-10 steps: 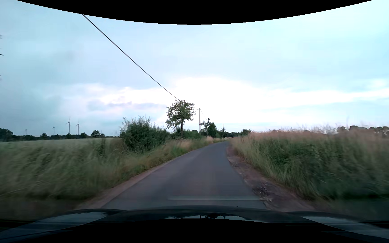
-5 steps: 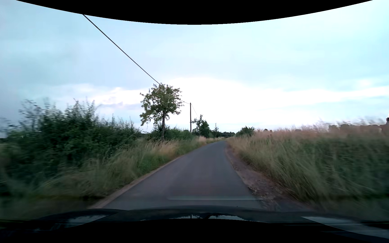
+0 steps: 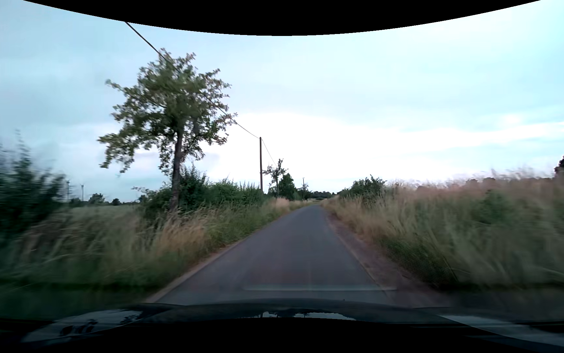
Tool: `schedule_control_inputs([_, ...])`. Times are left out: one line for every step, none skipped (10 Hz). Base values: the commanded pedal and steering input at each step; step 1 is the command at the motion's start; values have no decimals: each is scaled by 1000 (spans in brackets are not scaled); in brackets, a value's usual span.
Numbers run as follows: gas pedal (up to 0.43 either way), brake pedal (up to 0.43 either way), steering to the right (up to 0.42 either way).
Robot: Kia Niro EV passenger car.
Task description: Follow the waypoints while adhering to traffic rules and regulations
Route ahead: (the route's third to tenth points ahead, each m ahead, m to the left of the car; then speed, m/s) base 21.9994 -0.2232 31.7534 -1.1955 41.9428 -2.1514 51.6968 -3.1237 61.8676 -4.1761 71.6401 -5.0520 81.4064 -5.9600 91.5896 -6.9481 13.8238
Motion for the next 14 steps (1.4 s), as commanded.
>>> schedule_control_inputs([197, 0, 21])
schedule_control_inputs([197, 0, 21])
schedule_control_inputs([197, 0, 21])
schedule_control_inputs([197, 0, 21])
schedule_control_inputs([197, 0, 21])
schedule_control_inputs([197, 0, 21])
schedule_control_inputs([197, 0, 21])
schedule_control_inputs([197, 0, 21])
schedule_control_inputs([197, 0, 21])
schedule_control_inputs([197, 0, 20])
schedule_control_inputs([197, 0, 17])
schedule_control_inputs([197, 0, 14])
schedule_control_inputs([197, 0, 11])
schedule_control_inputs([197, 0, 10])
